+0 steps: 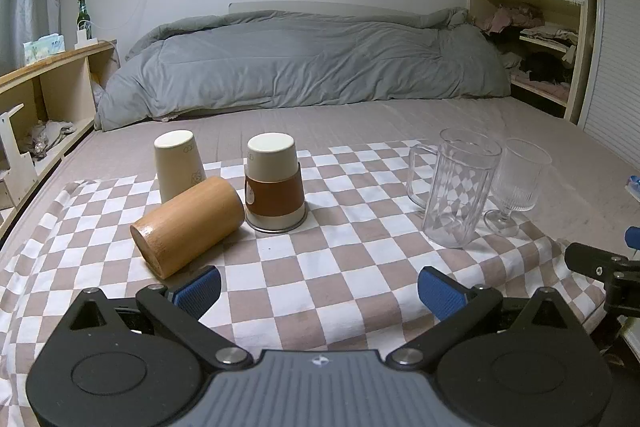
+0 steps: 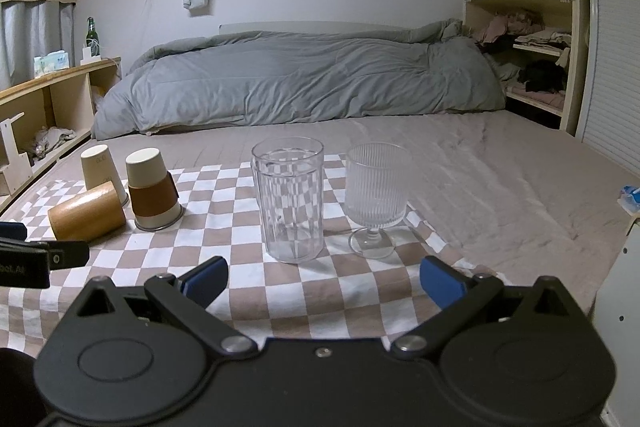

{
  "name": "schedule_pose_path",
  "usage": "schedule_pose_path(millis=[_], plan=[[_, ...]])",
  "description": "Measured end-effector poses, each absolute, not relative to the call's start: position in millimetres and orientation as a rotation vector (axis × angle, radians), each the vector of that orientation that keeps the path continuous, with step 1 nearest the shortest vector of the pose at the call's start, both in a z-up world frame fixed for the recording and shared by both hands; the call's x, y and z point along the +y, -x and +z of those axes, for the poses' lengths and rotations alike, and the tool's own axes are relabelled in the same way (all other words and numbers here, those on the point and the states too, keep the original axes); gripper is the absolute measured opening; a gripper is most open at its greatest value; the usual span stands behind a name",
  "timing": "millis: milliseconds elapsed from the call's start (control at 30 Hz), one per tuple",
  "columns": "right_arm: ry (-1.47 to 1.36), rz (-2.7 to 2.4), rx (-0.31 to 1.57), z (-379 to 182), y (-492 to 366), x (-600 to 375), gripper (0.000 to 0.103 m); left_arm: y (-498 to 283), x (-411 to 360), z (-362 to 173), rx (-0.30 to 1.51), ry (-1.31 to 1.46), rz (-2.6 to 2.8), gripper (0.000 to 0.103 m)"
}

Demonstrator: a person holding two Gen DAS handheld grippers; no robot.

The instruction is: Flip cup upright

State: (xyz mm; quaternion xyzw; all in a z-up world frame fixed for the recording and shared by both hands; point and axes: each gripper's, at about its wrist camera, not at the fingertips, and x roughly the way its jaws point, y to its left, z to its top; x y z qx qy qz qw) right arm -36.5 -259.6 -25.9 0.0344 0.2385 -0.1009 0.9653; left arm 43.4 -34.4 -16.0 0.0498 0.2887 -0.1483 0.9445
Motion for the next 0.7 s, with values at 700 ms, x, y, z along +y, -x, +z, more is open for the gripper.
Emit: schedule_pose_path(millis=[700], plan=[[-0.070, -0.218, 0.478, -25.3, 37.9, -260.1, 0.103, -43.4, -34.6, -15.9, 0.591, -0.102, -0.303, 0.103]])
